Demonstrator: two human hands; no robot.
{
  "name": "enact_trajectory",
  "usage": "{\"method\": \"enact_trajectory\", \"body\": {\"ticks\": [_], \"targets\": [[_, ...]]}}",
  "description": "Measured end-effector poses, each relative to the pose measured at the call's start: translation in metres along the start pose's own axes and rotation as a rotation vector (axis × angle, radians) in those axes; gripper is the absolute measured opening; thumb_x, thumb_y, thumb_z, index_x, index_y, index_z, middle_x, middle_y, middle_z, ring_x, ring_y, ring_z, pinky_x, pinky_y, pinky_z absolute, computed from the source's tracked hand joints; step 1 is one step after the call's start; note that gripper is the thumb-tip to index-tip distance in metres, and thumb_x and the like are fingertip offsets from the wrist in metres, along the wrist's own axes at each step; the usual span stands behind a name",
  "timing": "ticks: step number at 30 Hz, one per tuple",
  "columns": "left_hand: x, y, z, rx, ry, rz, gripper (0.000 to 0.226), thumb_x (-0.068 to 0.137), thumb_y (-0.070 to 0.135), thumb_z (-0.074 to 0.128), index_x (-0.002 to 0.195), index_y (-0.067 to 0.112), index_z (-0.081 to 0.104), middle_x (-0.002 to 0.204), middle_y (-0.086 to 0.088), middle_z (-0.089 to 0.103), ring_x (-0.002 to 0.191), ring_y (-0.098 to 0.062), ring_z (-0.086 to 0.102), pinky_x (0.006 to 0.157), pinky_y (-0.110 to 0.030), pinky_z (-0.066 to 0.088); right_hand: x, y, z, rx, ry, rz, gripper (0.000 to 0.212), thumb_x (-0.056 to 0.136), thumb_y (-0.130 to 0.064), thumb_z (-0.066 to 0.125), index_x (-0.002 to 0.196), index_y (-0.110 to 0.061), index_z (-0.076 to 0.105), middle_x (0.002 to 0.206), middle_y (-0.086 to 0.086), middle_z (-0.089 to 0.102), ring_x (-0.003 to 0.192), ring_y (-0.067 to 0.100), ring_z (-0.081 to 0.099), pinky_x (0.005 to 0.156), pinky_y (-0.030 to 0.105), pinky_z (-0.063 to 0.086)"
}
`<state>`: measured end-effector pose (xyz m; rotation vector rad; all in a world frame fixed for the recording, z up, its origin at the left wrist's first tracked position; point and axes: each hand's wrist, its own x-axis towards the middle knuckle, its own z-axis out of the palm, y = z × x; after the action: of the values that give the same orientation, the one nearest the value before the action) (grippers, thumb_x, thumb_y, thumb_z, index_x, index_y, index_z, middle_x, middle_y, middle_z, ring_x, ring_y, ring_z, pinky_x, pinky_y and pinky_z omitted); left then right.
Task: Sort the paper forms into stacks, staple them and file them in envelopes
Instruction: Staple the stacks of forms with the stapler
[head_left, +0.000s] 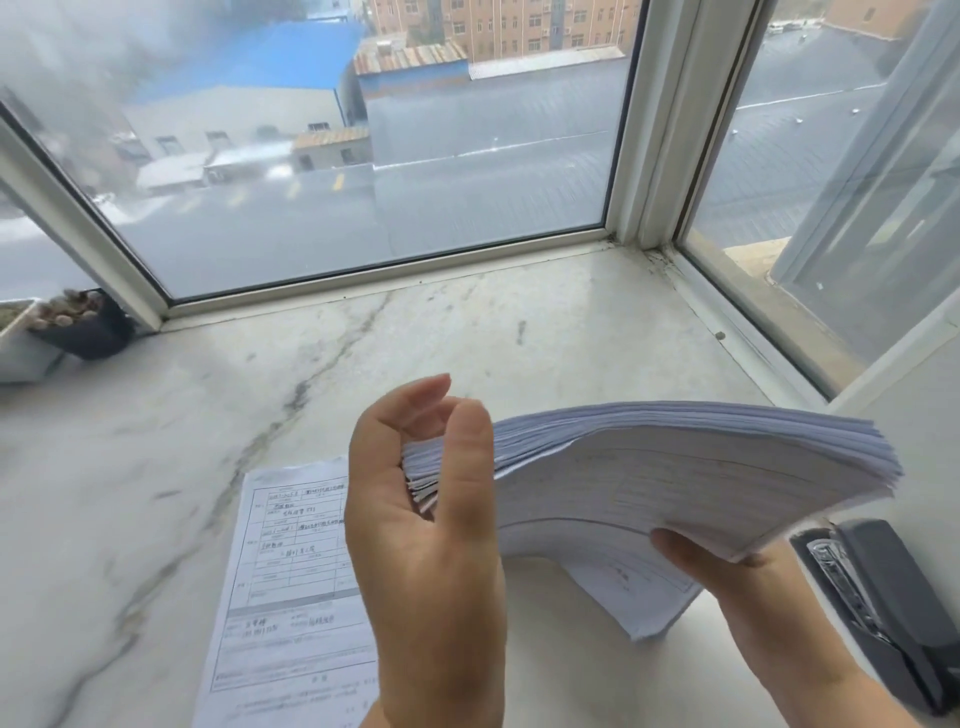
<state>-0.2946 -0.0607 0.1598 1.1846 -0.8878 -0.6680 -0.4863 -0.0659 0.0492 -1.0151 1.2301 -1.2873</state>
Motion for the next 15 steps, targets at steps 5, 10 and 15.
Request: {"method": "enact_trajectory", "body": {"ticks": [5,10,15], "targets": [[0.008,-0.003,0.003,0.056,0.025,0.021,0.014,0.089,0.026,0.051,0.098,0.028,0.061,0.088,0.006,0.069,0.089,-0.007,0.061,0.087,-0.023,0.043,0.001,-0.002,-0.004,-0.031,-0.102,0.012,0.048,0.063,-0.002,0.083,0.106,-0.019,0.071,0.101,-0.003,0.074,0.096,0.008,0.068,0.073,0.014,0.052],[0.021,-0.003,-0.005,0.181,-0.029,0.087,0.018,0.094,0.022,0.044,0.098,0.029,0.06,0.091,0.008,0.07,0.094,-0.006,0.059,0.087,-0.016,0.041,0.005,-0.006,-0.005,-0.063,-0.106,0.11,0.051,0.061,-0.013,0.075,0.111,-0.021,0.067,0.102,-0.004,0.074,0.099,0.011,0.068,0.081,0.027,0.052],[0.025,0.015,-0.004,0.752,-0.173,0.638,0.04,0.1,0.029,0.036,0.132,0.012,0.052,0.142,-0.011,0.043,0.135,-0.024,0.035,0.113,-0.051,0.027,0.006,-0.017,0.0,-0.075,-0.147,0.137,0.033,0.071,-0.007,0.076,0.091,-0.033,0.076,0.091,-0.015,0.075,0.087,-0.002,0.068,0.071,0.015,0.052]]}}
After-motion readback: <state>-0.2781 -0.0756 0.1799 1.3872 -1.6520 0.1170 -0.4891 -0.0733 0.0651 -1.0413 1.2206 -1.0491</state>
